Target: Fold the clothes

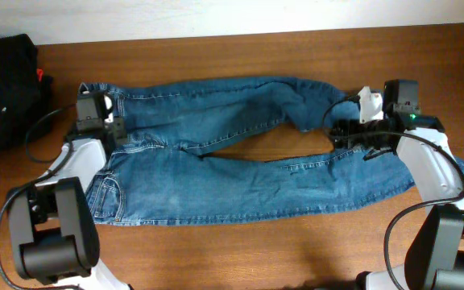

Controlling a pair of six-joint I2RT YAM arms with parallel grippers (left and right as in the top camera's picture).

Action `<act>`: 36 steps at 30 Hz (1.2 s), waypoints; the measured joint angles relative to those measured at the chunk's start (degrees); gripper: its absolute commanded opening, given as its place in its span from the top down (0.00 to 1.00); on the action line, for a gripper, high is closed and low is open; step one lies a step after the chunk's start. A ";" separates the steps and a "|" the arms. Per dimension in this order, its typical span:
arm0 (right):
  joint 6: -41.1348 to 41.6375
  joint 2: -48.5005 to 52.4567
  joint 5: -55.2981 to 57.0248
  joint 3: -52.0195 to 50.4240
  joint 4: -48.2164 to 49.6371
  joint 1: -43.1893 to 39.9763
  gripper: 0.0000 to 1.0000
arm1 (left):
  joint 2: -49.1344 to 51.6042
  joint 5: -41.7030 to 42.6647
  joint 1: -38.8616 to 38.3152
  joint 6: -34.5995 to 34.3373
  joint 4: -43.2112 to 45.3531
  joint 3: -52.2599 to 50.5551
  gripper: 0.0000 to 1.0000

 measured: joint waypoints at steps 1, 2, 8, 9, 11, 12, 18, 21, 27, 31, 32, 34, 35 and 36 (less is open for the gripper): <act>0.66 0.00 1.81 0.02 1.55 0.00 0.03 | 0.00 -0.11 0.17 0.46 0.00 0.00 0.62; 1.42 0.00 4.07 0.02 2.82 -0.02 0.04 | 0.00 -0.20 0.17 0.90 -0.02 0.00 0.62; 4.63 0.28 14.56 0.00 6.58 -1.60 0.04 | 0.00 -0.48 0.11 2.60 -0.72 0.00 0.62; 4.96 0.61 15.34 0.00 7.37 -2.14 0.04 | 0.00 -0.46 0.11 2.75 -0.72 0.00 0.62; 5.33 1.99 16.37 0.02 9.57 -3.48 0.04 | 0.00 -0.33 0.11 2.84 -0.74 0.00 0.62; 5.44 3.04 16.50 0.02 10.73 -4.26 0.04 | 0.00 -0.17 0.11 2.95 -0.76 0.00 0.61; 5.66 8.28 12.11 0.00 12.20 -7.87 0.08 | 0.00 0.63 0.11 3.23 -0.90 0.00 0.61; 5.64 9.49 10.71 0.00 12.11 -8.39 0.04 | 0.00 0.66 0.11 3.41 -1.31 0.00 0.61; 11.32 9.64 9.70 0.07 11.21 -9.97 0.02 | 0.00 0.81 0.11 3.43 -2.03 0.00 0.61; 17.00 9.64 4.66 0.13 13.25 -16.09 0.03 | 0.00 1.11 0.11 3.48 -2.19 0.00 0.61; 17.35 9.64 2.45 0.26 14.40 -18.16 0.03 | 0.00 1.29 0.11 3.56 -2.23 0.00 0.61; 17.44 9.64 -1.62 0.94 15.80 -21.90 0.03 | 0.00 1.75 0.17 3.58 -2.23 0.00 0.62; 17.20 9.64 -3.45 1.57 16.15 -23.87 0.03 | 0.00 1.90 0.17 3.58 -2.25 0.00 0.61; 17.07 9.64 -4.22 1.90 16.39 -24.72 0.03 | 0.00 1.99 0.17 3.58 -2.25 0.00 0.61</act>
